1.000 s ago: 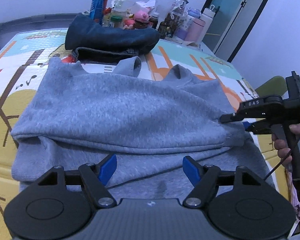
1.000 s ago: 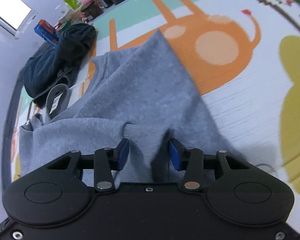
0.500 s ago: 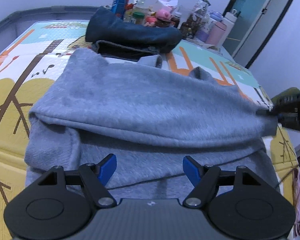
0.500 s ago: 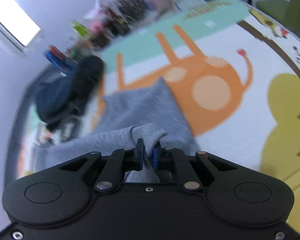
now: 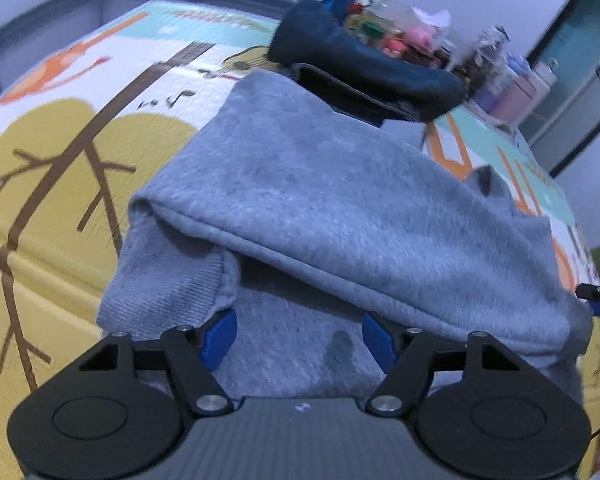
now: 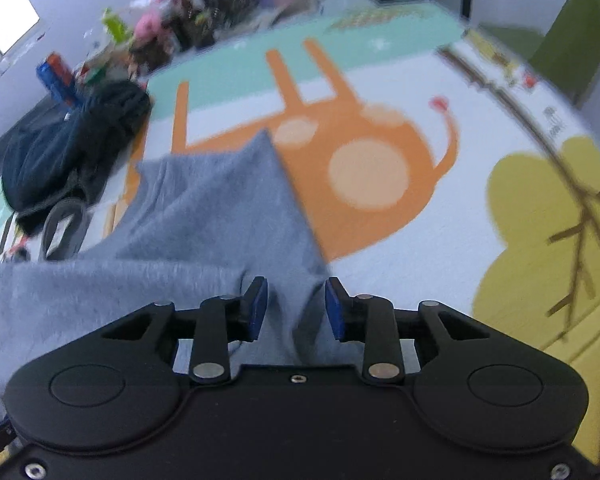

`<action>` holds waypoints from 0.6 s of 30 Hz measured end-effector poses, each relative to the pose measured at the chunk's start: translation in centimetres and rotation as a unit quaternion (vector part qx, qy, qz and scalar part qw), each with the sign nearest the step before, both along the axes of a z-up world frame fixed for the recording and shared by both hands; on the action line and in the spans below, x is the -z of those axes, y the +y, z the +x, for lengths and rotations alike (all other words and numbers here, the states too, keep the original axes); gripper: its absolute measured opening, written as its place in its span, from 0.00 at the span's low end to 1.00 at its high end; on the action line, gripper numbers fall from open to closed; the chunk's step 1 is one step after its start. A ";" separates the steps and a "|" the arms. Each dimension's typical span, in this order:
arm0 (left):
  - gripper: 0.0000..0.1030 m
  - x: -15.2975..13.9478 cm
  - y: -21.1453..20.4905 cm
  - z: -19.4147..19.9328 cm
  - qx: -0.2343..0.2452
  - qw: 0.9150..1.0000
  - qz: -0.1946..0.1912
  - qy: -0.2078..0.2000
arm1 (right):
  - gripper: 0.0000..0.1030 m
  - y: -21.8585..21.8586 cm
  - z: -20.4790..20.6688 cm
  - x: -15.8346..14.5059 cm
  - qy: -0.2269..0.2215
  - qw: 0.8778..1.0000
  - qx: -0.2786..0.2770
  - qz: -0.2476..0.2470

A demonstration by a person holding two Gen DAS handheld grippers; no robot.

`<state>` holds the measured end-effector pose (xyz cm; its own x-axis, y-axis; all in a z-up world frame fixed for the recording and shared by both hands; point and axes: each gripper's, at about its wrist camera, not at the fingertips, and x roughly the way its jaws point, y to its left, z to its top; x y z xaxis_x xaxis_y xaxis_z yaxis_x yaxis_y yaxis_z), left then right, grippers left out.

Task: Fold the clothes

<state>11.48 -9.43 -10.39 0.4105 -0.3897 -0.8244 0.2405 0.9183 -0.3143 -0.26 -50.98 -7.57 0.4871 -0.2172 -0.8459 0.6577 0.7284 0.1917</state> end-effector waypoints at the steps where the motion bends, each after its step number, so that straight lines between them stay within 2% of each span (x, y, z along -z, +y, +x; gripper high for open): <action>1: 0.70 -0.2 0.2 0.0 -0.001 1.000 -0.008 0.001 | 0.31 0.3 0.0 -0.7 -0.008 1.000 0.005 -0.010; 4: 0.70 -0.9 0.7 -0.2 0.003 1.000 -0.031 -0.002 | 0.32 1.4 0.3 -2.6 -0.047 0.999 0.001 -0.018; 8: 0.71 -2.3 1.1 0.2 0.004 0.998 -0.069 -0.015 | 0.32 4.2 2.2 -4.1 -0.090 0.994 -0.058 0.010; 14: 0.74 -4.5 0.3 1.5 0.010 0.995 -0.088 -0.054 | 0.31 8.6 5.7 -3.2 -0.085 0.988 -0.119 0.047; 18: 0.74 -3.9 -0.8 3.2 0.015 0.995 -0.084 -0.053 | 0.31 11.1 7.1 -1.5 -0.066 0.986 -0.140 0.063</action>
<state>14.72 -10.23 -6.46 0.4788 -0.5311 -0.6991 0.3066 0.8473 -0.4337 6.82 -39.91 -6.08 0.6207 0.0445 -0.7828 0.3970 0.8431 0.3626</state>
